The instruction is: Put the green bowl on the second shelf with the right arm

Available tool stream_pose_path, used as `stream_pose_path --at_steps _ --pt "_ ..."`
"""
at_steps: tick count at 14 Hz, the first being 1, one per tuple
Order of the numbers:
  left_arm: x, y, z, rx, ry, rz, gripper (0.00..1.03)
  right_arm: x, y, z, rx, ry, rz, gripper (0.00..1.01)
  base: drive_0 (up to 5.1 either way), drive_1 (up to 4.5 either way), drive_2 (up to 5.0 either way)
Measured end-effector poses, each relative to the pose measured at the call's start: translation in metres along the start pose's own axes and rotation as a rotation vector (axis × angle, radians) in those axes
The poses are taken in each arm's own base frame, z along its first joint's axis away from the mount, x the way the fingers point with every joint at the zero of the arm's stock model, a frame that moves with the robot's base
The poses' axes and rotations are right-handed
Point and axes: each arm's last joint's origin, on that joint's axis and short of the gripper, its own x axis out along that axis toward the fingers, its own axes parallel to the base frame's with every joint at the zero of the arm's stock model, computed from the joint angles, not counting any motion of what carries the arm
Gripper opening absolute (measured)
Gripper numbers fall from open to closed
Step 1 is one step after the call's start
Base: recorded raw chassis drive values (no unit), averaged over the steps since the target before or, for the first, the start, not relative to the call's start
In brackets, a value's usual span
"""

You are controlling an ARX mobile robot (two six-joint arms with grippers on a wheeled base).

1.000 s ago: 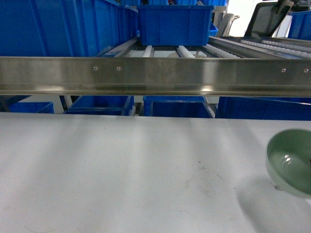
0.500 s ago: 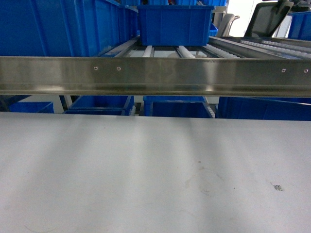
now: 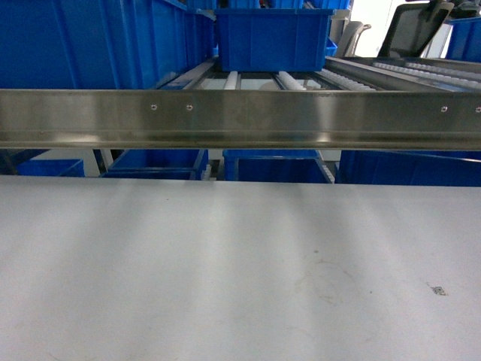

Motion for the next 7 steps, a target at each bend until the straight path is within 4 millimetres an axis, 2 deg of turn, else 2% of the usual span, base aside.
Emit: stream_pose_path --at_steps 7 --pt "0.0000 0.0000 0.0000 0.000 0.000 0.000 0.98 0.0000 0.0002 -0.0003 0.000 0.001 0.003 0.02 -4.9 2.51 2.5"
